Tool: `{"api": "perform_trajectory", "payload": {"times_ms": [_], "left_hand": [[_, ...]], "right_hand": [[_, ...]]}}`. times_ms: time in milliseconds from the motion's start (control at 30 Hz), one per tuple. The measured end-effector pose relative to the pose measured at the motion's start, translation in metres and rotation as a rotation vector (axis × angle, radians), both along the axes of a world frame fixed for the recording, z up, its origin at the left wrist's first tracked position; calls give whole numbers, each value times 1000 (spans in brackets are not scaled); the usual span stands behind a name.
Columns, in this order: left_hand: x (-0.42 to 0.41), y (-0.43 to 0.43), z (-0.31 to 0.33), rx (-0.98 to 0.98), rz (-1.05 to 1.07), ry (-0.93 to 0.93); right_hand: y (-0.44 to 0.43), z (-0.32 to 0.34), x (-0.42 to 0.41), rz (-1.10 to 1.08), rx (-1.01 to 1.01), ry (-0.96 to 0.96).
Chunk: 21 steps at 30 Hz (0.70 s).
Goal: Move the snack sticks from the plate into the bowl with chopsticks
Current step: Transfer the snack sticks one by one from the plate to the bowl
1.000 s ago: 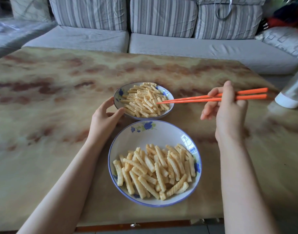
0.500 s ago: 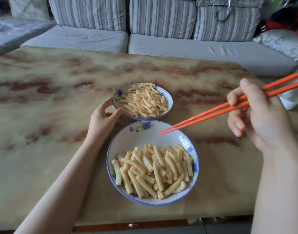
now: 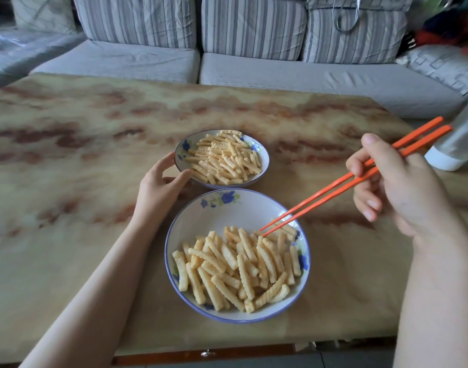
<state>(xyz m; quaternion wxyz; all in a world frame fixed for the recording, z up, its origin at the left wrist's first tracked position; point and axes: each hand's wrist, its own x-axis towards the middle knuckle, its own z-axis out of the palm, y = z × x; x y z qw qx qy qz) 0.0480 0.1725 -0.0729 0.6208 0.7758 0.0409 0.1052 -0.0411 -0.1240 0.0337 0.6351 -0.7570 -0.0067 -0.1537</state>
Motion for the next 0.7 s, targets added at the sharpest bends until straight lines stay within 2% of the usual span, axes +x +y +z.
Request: {"api": "perform_trajectory", "payload": {"times_ms": [400,700], "left_hand": [[1,0,0,30,-8,-32],[-1,-2,1,5,-9,-28]], "right_hand": [[25,-3,19,-228,501,-160],[52,-20,41,-366,483,-159]]}}
